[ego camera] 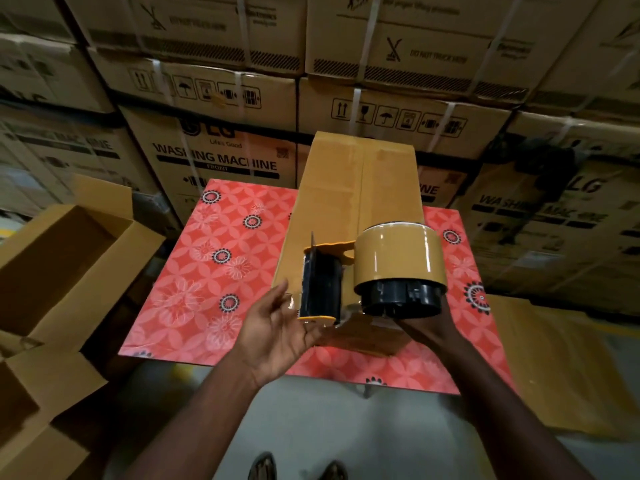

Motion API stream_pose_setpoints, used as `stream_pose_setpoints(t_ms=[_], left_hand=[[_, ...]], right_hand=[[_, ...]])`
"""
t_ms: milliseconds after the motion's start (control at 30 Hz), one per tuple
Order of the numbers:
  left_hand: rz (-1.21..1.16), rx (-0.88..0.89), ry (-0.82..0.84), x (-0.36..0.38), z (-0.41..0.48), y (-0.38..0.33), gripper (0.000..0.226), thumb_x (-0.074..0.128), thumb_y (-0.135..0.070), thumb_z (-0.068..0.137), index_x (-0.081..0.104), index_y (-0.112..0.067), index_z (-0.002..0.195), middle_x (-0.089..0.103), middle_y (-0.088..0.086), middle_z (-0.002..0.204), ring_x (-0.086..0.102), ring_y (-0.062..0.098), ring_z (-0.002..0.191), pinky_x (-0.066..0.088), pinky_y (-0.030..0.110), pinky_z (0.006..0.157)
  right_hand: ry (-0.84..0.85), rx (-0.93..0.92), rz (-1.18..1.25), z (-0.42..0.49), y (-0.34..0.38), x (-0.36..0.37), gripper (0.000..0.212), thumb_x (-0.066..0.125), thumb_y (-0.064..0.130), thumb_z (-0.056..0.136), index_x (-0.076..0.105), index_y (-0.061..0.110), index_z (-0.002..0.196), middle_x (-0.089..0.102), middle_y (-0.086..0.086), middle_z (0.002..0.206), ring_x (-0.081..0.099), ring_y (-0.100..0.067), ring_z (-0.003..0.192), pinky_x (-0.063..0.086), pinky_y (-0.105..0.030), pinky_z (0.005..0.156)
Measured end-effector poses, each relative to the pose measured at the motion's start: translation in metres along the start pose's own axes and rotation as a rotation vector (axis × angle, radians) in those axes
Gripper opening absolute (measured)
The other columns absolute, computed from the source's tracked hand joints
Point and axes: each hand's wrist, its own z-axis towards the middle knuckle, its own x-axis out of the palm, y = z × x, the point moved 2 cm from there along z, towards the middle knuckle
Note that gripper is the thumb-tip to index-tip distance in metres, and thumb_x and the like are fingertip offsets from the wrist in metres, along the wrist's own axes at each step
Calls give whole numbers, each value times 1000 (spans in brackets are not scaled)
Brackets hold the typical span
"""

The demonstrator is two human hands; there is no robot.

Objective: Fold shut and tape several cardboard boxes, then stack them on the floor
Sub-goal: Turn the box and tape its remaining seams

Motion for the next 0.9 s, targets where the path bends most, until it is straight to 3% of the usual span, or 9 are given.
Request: stream_pose_setpoints(t_ms=[100,133,267,400,433,500,600,800,900], left_hand=[[167,92,-91,-2,-2,-8,27,76,-21,79,78,-1,97,75,20,97,76,25,74,62,31,60],[238,115,-161,1,-5,-9,17,67,-13,85,78,0,90,75,18,86,74,22,66,61,27,55],[373,122,-318,-16,-3,-17,45,33,2,102,71,-3,78,68,10,62,66,13,48,55,20,49],[539,195,-366,-24,-2,-30,42,38,3,102,70,-9,78,69,6,66,62,12,53,51,23,52],[595,233,-389,-26,-1,-33,40,41,1,101,70,-11,77,69,5,67,61,14,57,50,25,57],[651,274,-443,-35,2,-37,34,44,-1,101,69,-11,80,68,4,67,60,17,62,50,27,62],[701,287,-482,-49,6,-43,27,48,-8,102,67,-10,84,68,8,70,62,20,62,54,25,56],[730,320,-578,-73,10,-65,24,47,-1,99,65,-2,83,61,6,59,56,15,52,50,20,48],[776,312,-556,-88,10,-79,14,57,-6,98,69,-2,94,64,10,69,61,11,54,50,20,51]], right_hand=[[3,-59,-45,5,18,5,22,74,41,69,60,25,73,63,-9,58,63,-36,55,50,-52,49],[7,-56,-51,7,22,8,23,72,42,68,61,22,74,62,-8,56,62,-35,54,49,-52,48],[57,-46,-127,7,23,22,35,65,46,65,70,12,64,65,-7,57,64,-20,55,50,-48,50],[74,-6,-296,7,34,26,23,71,46,64,55,34,53,61,18,53,59,-2,50,36,-17,44],[85,-4,-363,7,32,29,25,72,43,65,52,35,53,58,17,51,56,-2,48,33,-16,43],[104,8,-522,8,28,33,14,71,38,65,62,27,64,61,6,55,61,-12,54,42,-27,48],[122,0,-626,12,29,37,23,65,37,63,68,20,78,68,-4,66,67,-32,68,51,-35,57],[149,8,-730,19,35,32,27,77,44,70,65,19,73,67,0,66,66,-29,68,46,-32,56],[137,13,-758,23,34,20,30,78,48,71,67,20,71,62,3,59,63,-26,62,41,-30,51]])
